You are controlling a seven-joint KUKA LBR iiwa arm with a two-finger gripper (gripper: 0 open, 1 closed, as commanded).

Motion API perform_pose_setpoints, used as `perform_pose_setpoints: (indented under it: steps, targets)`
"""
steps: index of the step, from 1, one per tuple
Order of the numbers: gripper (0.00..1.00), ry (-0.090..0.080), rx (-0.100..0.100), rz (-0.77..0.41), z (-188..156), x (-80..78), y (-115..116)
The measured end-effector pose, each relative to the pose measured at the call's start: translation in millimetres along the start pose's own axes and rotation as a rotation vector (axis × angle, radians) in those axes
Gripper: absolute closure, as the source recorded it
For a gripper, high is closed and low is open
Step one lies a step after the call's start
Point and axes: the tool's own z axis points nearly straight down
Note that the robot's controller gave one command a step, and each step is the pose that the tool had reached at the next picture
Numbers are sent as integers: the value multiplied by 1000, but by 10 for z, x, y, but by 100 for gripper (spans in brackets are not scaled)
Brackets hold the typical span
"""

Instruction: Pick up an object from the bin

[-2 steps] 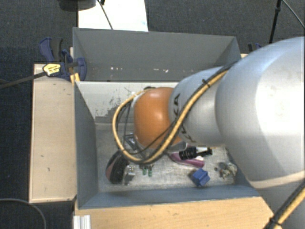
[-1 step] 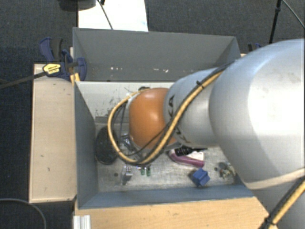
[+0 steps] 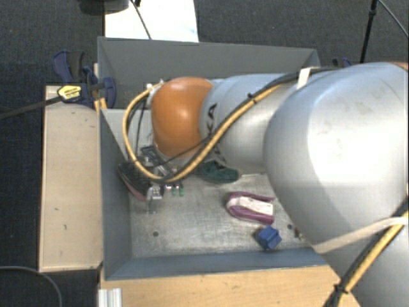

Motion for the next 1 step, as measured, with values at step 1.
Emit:
perform_pose_setpoints:
  steps: [1]
  targets:
    - [0, 8, 0, -129, 58, 113, 6]
